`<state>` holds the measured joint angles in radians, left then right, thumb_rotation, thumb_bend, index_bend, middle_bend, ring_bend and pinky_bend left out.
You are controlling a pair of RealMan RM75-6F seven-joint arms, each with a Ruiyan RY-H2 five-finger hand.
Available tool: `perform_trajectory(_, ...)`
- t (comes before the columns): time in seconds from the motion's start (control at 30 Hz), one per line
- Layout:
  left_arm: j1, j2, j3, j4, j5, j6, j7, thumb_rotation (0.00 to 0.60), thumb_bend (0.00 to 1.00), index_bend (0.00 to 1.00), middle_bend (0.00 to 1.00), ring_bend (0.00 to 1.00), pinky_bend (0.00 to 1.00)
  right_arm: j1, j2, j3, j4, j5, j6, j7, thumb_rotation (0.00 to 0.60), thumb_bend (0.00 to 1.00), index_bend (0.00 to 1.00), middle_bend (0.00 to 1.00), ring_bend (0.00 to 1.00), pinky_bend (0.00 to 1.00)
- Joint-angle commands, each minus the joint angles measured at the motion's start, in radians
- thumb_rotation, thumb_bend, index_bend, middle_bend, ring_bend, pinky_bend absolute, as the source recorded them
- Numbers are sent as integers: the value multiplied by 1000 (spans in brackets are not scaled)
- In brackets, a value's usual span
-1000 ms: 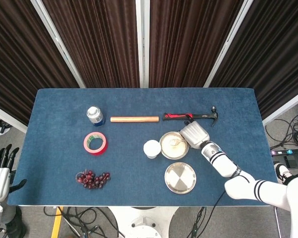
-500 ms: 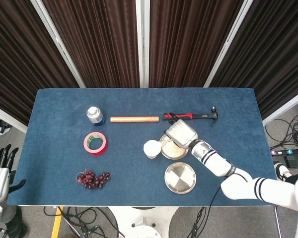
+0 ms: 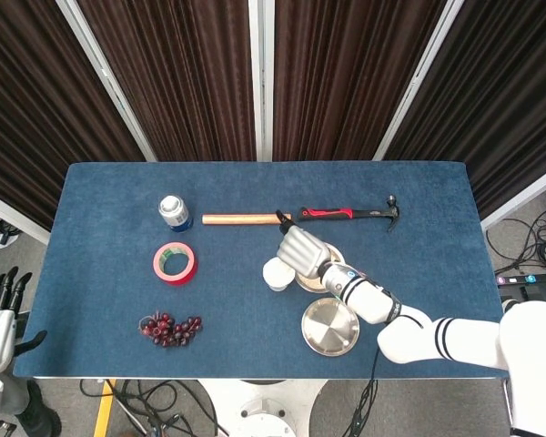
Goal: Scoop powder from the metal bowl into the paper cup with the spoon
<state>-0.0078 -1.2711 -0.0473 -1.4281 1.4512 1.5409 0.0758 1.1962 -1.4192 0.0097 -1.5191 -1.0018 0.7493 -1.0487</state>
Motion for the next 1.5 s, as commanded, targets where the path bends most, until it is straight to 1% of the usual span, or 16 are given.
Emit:
perform_trajectory(0.03,1,-1,0,4,-1,0,-4,600,102,140,98,45,42,64,-46,-51,-1,7,54,-173,600,339,600,573,219,0)
perform_trajectory(0.1,1,-1,-1,4,-1,1,-5,600,102,140,98,45,42,75,-56,-62,0,-6,66,-219,600,342,600,573,219,0)
perform_trajectory(0.2,3,-8,-1,16,-5,-1,-16,600,102,140,98,45,42,87,-67,-86,5,-52,97,-294,600,347,601,573,219,0)
perform_trajectory(0.4,6,-19,1,40,-2,0,-36,600,102,140,98,45,43,84,-65,-112,-6,-115,145,-380,600,348,604,573,219,0)
perform_trajectory(0.5,6,-22,0,48,2,4,-43,600,102,140,98,45,43,75,-63,-118,-15,-128,176,-428,600,348,609,575,219,0)
perform_trajectory(0.63,8,-24,1,53,2,5,-49,600,102,140,98,45,43,55,-62,-122,-42,-105,224,-511,600,349,617,577,219,0)
perform_trajectory(0.73,7,-23,1,50,2,2,-48,600,102,140,98,45,43,44,-61,-120,-60,-57,245,-573,600,349,621,579,219,0)
perform_trajectory(0.87,6,-25,-1,49,3,5,-46,600,102,140,98,46,43,41,-70,-118,-78,-19,269,-643,600,350,623,580,219,0)
perform_trajectory(1.07,10,-23,0,46,1,5,-45,600,102,140,98,45,42,31,-81,-106,-85,-19,294,-639,600,350,627,582,219,0)
perform_trajectory(1.2,11,-24,1,47,1,5,-46,600,102,140,98,45,43,15,-82,-97,-84,-17,300,-597,600,350,627,581,219,0)
perform_trajectory(1.33,8,-24,0,49,4,4,-46,600,102,140,98,45,42,-14,-84,-90,-81,-16,306,-524,600,350,628,578,219,0)
perform_trajectory(1.5,8,-25,0,52,7,6,-46,600,102,140,98,45,42,-30,-97,-103,-56,-68,307,-488,600,350,629,571,219,0)
